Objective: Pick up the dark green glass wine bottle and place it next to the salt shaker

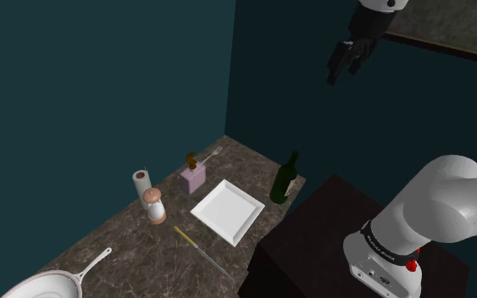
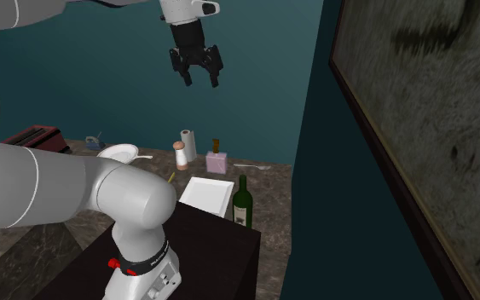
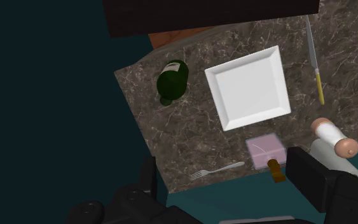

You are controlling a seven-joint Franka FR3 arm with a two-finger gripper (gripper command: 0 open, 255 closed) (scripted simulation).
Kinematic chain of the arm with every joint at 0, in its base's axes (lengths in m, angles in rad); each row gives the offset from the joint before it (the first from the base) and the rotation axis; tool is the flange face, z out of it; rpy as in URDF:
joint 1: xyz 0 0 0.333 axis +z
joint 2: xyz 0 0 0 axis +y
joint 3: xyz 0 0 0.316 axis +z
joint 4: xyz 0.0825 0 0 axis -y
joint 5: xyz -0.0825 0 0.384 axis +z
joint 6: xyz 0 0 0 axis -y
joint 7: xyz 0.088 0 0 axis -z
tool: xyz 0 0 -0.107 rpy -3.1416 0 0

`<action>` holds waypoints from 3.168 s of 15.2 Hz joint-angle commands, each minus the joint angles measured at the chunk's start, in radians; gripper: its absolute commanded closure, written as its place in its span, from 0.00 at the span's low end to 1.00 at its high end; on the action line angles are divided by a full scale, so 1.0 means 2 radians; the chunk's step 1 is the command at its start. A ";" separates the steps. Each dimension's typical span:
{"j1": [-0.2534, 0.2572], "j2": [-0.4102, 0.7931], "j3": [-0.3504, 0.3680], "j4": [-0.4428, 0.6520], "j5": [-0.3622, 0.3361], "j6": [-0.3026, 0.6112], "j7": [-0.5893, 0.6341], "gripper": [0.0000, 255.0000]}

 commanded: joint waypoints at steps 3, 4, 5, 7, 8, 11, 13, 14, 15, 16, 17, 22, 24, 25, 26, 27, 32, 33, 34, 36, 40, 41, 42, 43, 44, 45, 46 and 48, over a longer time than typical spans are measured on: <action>-0.002 0.001 -0.011 -0.031 -0.002 0.031 -0.005 0.00; -0.003 0.002 -0.016 -0.046 -0.003 0.047 -0.008 0.00; -0.004 0.004 -0.022 -0.060 -0.004 0.063 -0.011 0.00; -0.007 0.011 -0.033 -0.087 -0.006 0.096 -0.017 0.00; -0.008 0.015 -0.039 -0.100 -0.007 0.113 -0.020 0.00; -0.012 0.034 -0.056 -0.134 -0.010 0.165 -0.029 0.00; -0.015 0.051 -0.067 -0.154 -0.012 0.201 -0.036 0.00; -0.016 0.061 -0.073 -0.163 -0.013 0.220 -0.040 0.00; -0.018 0.072 -0.079 -0.171 -0.014 0.239 -0.044 0.00; -0.019 0.085 -0.085 -0.179 -0.014 0.258 -0.047 0.00; -0.020 0.098 -0.091 -0.186 -0.014 0.278 -0.051 0.00; -0.020 0.178 -0.122 -0.209 -0.009 0.378 -0.076 0.00; -0.017 0.217 -0.136 -0.213 -0.002 0.419 -0.090 0.00; -0.015 0.238 -0.142 -0.213 0.004 0.439 -0.098 0.00; -0.012 0.259 -0.149 -0.213 0.012 0.459 -0.107 0.00; -0.008 0.281 -0.156 -0.212 0.021 0.478 -0.118 0.00; 0.013 0.374 -0.178 -0.201 0.090 0.552 -0.180 0.00; 0.014 0.383 -0.178 -0.201 0.099 0.560 -0.186 0.00; 0.016 0.392 -0.177 -0.201 0.107 0.568 -0.192 0.00; 0.018 0.410 -0.175 -0.200 0.127 0.584 -0.206 0.00; 0.019 0.434 -0.169 -0.197 0.156 0.603 -0.227 0.00; 0.019 0.434 -0.169 -0.197 0.156 0.603 -0.227 0.00; 0.019 0.434 -0.169 -0.197 0.156 0.603 -0.227 0.00; 0.019 0.434 -0.169 -0.197 0.156 0.603 -0.227 0.00; 0.019 0.434 -0.169 -0.197 0.156 0.603 -0.227 0.00; 0.019 0.434 -0.169 -0.197 0.156 0.603 -0.227 0.00; 0.019 0.434 -0.169 -0.197 0.156 0.603 -0.227 0.00; 0.019 0.434 -0.169 -0.197 0.156 0.603 -0.227 1.00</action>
